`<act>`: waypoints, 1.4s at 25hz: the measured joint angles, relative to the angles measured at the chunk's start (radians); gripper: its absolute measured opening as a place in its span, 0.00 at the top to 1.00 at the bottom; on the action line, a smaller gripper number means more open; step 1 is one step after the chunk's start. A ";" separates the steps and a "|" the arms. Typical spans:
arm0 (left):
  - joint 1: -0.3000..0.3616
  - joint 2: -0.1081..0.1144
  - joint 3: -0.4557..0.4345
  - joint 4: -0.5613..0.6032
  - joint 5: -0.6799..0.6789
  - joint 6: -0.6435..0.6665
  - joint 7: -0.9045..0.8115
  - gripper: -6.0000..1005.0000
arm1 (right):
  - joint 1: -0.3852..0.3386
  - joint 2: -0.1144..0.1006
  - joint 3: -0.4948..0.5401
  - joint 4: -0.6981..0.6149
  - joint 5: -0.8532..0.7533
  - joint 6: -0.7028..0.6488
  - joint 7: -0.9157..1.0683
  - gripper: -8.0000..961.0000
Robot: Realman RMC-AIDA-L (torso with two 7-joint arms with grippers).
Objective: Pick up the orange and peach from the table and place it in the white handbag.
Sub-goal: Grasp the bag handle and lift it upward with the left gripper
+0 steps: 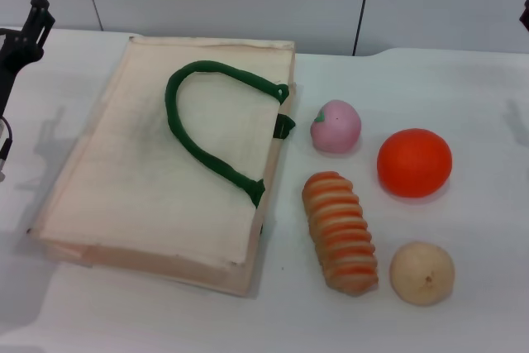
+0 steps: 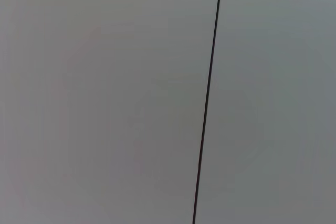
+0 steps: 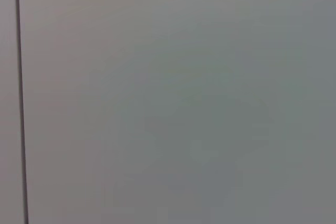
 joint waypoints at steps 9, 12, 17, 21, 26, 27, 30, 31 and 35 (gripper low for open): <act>-0.001 0.000 0.002 0.000 0.000 0.000 0.000 0.22 | 0.000 -0.001 0.000 0.000 0.000 0.001 0.000 0.08; -0.001 0.000 0.002 0.000 0.000 0.000 0.000 0.22 | 0.000 -0.002 0.000 0.000 0.000 0.001 0.000 0.08; -0.003 0.001 0.004 0.000 0.007 0.016 -0.007 0.22 | -0.001 -0.002 -0.001 -0.006 -0.002 -0.004 0.070 0.08; -0.005 0.003 0.009 0.000 0.013 0.024 -0.021 0.23 | -0.014 -0.007 -0.010 -0.022 -0.011 -0.010 0.143 0.08; -0.005 0.010 0.010 0.010 0.079 0.033 -0.122 0.23 | -0.051 -0.013 -0.017 -0.073 -0.106 -0.055 0.266 0.08; -0.004 0.013 0.010 0.018 0.101 0.045 -0.159 0.23 | -0.059 -0.013 -0.019 -0.095 -0.146 -0.055 0.302 0.08; -0.005 0.018 0.010 0.061 0.173 0.091 -0.269 0.23 | -0.077 -0.018 -0.033 -0.186 -0.314 -0.054 0.444 0.08; -0.005 0.019 0.010 0.077 0.195 0.103 -0.296 0.23 | -0.079 -0.020 -0.035 -0.214 -0.370 -0.054 0.489 0.08; -0.004 0.019 0.010 0.157 0.311 0.163 -0.464 0.23 | -0.084 -0.026 -0.037 -0.307 -0.577 -0.064 0.620 0.08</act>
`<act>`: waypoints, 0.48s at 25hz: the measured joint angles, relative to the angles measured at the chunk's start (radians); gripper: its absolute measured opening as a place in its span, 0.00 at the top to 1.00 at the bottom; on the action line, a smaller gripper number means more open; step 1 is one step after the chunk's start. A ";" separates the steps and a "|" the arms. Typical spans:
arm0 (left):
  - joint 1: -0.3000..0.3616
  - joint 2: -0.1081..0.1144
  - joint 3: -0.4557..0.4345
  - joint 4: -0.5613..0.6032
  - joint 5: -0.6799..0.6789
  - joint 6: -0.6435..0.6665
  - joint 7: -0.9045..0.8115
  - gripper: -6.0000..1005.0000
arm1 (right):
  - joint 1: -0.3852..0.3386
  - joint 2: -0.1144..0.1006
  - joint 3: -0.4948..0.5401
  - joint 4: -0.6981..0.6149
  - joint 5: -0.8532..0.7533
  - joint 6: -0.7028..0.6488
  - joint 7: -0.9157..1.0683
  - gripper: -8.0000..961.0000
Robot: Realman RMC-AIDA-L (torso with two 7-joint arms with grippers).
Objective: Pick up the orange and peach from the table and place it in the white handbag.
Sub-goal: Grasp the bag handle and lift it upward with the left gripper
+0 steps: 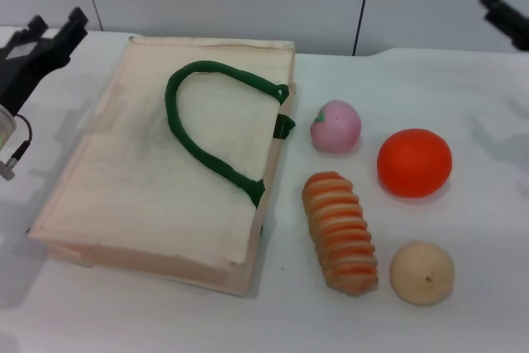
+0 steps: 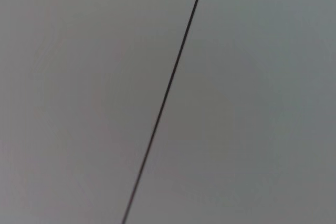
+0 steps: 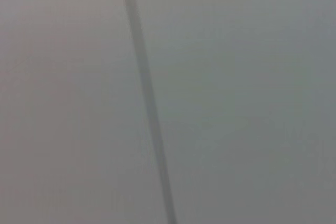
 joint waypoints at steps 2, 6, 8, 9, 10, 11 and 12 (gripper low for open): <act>-0.001 0.000 0.001 0.056 0.103 0.032 -0.120 0.24 | -0.005 0.000 0.000 -0.044 -0.092 -0.021 0.046 0.08; -0.005 0.000 0.001 0.132 0.247 0.042 -0.266 0.24 | -0.013 0.000 0.002 -0.134 -0.264 -0.125 0.128 0.08; -0.011 0.000 0.001 0.166 0.326 0.044 -0.334 0.24 | -0.015 0.000 0.003 -0.181 -0.338 -0.175 0.174 0.08; -0.014 0.000 0.001 0.180 0.366 0.045 -0.369 0.24 | -0.015 0.000 0.004 -0.203 -0.370 -0.193 0.195 0.08; -0.019 0.001 0.001 0.194 0.409 0.047 -0.412 0.24 | -0.016 0.001 0.005 -0.223 -0.398 -0.206 0.214 0.08; -0.026 0.004 0.001 0.207 0.455 0.047 -0.459 0.24 | -0.017 0.002 0.006 -0.237 -0.418 -0.216 0.228 0.08; -0.037 0.009 0.001 0.221 0.507 0.046 -0.509 0.24 | -0.018 0.003 0.006 -0.247 -0.430 -0.223 0.237 0.08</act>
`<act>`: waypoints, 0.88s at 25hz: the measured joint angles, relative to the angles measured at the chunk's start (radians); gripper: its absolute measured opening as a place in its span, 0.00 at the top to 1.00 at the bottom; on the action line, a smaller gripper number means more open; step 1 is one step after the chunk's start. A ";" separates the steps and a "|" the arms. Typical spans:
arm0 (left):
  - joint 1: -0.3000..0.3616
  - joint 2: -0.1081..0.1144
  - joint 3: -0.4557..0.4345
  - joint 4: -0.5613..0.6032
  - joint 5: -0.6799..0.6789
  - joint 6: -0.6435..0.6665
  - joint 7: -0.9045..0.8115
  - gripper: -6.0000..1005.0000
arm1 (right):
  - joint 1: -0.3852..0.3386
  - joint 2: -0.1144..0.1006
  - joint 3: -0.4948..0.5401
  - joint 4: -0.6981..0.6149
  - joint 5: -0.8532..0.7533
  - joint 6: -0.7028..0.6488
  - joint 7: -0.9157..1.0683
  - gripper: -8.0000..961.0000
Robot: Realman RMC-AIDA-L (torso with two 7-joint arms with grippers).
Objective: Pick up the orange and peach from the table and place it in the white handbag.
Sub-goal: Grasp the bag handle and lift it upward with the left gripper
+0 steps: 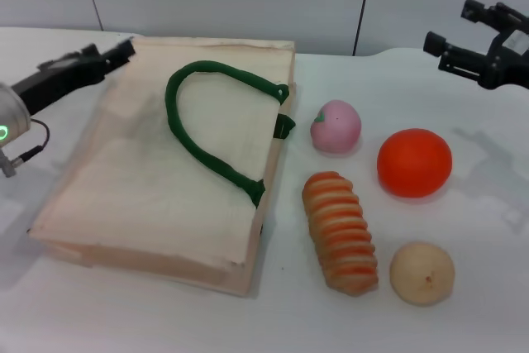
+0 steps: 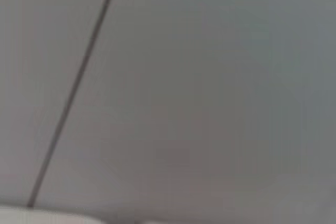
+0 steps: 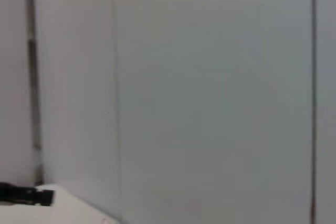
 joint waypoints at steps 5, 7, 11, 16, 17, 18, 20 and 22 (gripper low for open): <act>-0.043 0.017 0.000 0.033 0.197 -0.005 -0.188 0.24 | -0.002 0.002 -0.003 -0.034 -0.045 -0.062 0.009 0.08; -0.051 0.019 0.000 0.035 0.233 -0.008 -0.214 0.24 | -0.002 0.002 -0.004 -0.057 -0.082 -0.085 0.024 0.08; -0.080 0.032 0.000 0.045 0.333 -0.044 -0.325 0.25 | 0.000 0.004 -0.003 -0.097 -0.125 -0.098 0.064 0.08; -0.107 0.056 0.000 0.070 0.408 -0.147 -0.463 0.25 | 0.002 0.005 0.001 -0.098 -0.128 -0.096 0.064 0.08; -0.110 0.058 0.002 0.075 0.418 -0.156 -0.490 0.25 | 0.003 0.005 0.001 -0.098 -0.128 -0.094 0.063 0.08; -0.115 0.062 0.009 0.082 0.435 -0.165 -0.533 0.25 | 0.004 0.005 0.002 -0.098 -0.128 -0.092 0.063 0.08; -0.121 0.068 0.028 0.090 0.457 -0.171 -0.593 0.25 | 0.005 0.006 0.001 -0.097 -0.128 -0.089 0.063 0.08; -0.128 0.078 0.064 0.098 0.473 -0.169 -0.667 0.25 | 0.006 0.007 0.001 -0.097 -0.127 -0.089 0.063 0.08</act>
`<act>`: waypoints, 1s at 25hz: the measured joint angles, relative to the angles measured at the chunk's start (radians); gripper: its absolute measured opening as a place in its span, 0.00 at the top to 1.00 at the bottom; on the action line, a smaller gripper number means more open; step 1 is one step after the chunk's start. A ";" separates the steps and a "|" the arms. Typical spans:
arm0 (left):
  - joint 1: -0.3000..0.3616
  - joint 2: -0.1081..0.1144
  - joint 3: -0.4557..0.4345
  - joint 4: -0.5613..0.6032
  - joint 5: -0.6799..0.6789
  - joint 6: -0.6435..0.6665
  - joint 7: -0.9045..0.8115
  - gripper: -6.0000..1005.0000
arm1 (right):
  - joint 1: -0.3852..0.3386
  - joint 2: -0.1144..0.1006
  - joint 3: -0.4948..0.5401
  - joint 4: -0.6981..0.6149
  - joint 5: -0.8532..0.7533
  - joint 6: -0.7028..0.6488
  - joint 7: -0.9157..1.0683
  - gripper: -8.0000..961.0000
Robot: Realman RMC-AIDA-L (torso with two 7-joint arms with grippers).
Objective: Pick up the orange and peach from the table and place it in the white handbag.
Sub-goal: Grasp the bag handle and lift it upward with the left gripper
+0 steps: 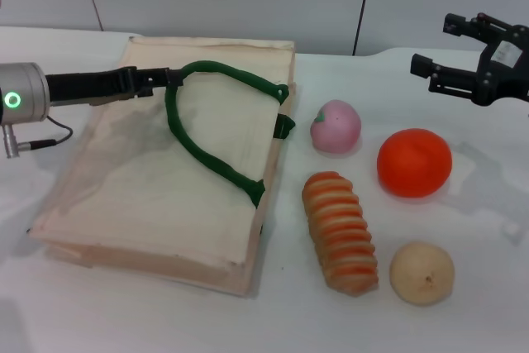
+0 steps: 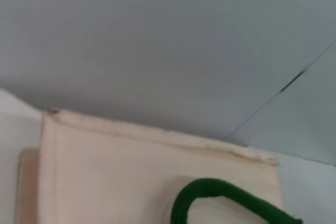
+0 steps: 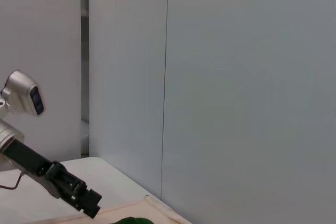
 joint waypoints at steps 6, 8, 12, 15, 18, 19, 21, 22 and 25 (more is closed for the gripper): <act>-0.022 0.032 0.086 0.016 0.020 0.006 -0.162 0.26 | 0.002 0.000 0.001 0.005 0.011 0.003 -0.004 0.08; -0.027 0.041 0.100 0.021 0.028 0.006 -0.193 0.26 | 0.002 0.000 0.001 0.006 0.012 0.004 -0.009 0.08; -0.050 0.053 0.107 0.024 0.073 0.006 -0.244 0.26 | 0.008 0.000 0.001 0.007 0.013 0.004 -0.012 0.08; -0.066 0.058 0.107 0.020 0.112 0.007 -0.266 0.26 | 0.012 0.000 0.001 0.007 0.014 0.004 -0.013 0.08; -0.080 0.060 0.108 0.017 0.124 0.011 -0.270 0.26 | 0.017 0.001 0.001 0.007 0.014 0.004 -0.013 0.08; -0.080 0.060 0.108 0.017 0.124 0.011 -0.270 0.26 | 0.018 0.001 0.001 0.007 0.014 0.004 -0.013 0.08; -0.083 0.060 0.108 0.014 0.127 0.015 -0.270 0.26 | 0.020 0.001 0.001 0.008 0.014 0.004 -0.013 0.08; -0.085 0.060 0.111 0.009 0.129 0.022 -0.270 0.26 | 0.021 0.002 0.001 0.008 0.014 0.004 -0.013 0.08; -0.097 0.060 0.126 -0.017 0.141 0.048 -0.271 0.27 | 0.022 0.003 0.002 0.008 0.014 0.004 -0.013 0.08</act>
